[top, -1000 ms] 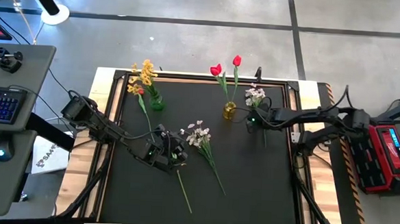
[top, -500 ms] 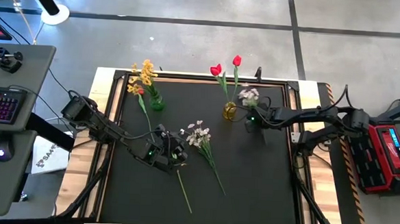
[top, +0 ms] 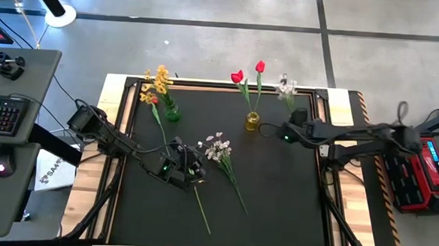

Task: Sort flowers into vase by color
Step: Put the right white flowers into the green vase

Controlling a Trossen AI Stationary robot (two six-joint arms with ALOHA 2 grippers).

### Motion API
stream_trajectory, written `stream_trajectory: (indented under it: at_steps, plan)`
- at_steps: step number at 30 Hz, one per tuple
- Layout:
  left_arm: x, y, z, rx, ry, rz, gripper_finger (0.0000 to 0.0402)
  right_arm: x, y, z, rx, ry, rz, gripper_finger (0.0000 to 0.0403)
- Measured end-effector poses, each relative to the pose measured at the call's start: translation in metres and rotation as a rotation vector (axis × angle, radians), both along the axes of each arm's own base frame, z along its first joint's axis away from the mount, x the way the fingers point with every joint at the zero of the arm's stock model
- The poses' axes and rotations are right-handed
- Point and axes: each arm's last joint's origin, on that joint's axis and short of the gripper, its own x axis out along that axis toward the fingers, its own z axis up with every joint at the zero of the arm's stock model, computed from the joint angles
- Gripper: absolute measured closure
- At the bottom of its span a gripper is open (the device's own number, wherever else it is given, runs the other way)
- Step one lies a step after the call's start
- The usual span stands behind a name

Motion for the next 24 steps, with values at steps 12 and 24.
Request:
stream_trajectory:
  at_steps: [12, 24]
  plan:
    - [0.014, -0.015, -0.001, 0.123, -0.070, -0.391, 0.0259, -0.006, 0.079, 0.072, -0.353, -0.385, 0.536, 0.0400]
    - [0.016, 0.025, 0.031, 0.277, -0.582, -0.643, 0.0258, 0.041, 0.163, 0.069, -0.518, -0.468, 0.950, 0.0400]
